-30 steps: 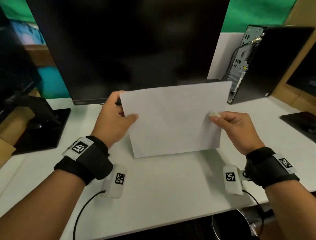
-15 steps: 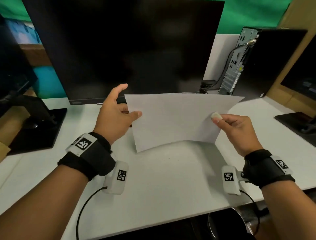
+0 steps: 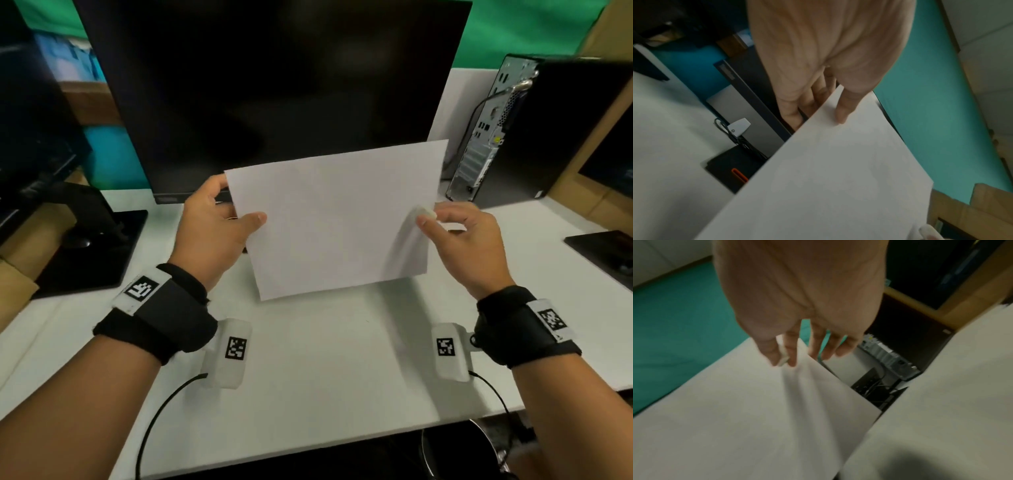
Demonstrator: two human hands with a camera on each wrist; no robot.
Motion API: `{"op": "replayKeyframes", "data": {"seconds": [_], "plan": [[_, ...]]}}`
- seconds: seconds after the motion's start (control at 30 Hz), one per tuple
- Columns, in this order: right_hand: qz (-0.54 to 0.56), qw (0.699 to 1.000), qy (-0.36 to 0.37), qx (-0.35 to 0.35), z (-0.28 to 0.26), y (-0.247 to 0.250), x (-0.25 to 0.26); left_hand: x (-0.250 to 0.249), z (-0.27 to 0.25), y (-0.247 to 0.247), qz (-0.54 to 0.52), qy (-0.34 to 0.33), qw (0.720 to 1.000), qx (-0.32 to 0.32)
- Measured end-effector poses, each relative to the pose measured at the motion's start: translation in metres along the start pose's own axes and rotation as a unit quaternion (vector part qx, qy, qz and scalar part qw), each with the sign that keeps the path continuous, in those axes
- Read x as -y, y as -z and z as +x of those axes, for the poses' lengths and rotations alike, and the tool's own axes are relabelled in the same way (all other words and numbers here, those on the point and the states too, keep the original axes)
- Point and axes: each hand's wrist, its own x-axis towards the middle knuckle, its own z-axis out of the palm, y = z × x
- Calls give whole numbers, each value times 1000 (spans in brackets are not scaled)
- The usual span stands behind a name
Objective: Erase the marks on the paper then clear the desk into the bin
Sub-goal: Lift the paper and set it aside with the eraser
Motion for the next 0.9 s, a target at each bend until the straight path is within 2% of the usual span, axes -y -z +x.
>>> {"op": "replayKeyframes", "data": {"seconds": [0.07,0.1,0.13,0.17,0.23,0.27,0.4,0.47,0.6,0.77,0.83,0.9], "plan": [[-76,994,59,-44,-2,-22,18,6,-3,21,-18,28,998,-56],[-92,992,86,-29,-7,-37,30,11,-8,33,-27,46,995,-90],[-96,990,103,20,-12,-53,43,19,-14,46,-39,67,990,-120],[-95,985,110,97,-19,-72,57,26,-22,59,-58,90,983,-146],[-93,953,104,269,-33,-114,80,45,-43,86,-91,132,969,-188],[-97,934,100,330,-40,-136,89,54,-55,99,-100,151,962,-205],[-101,885,93,446,-65,-215,123,80,-91,144,-127,200,935,-264],[-85,872,72,477,-77,-248,141,95,-99,162,-109,218,929,-280],[-42,854,4,519,-99,-295,161,119,-107,188,-135,257,892,-346],[-76,843,-19,532,-102,-311,155,124,-115,201,-90,256,880,-389],[-40,853,-54,517,-97,-300,149,110,-116,199,53,280,885,-367],[41,868,-115,481,-91,-277,144,90,-121,190,243,304,875,-288]]}}
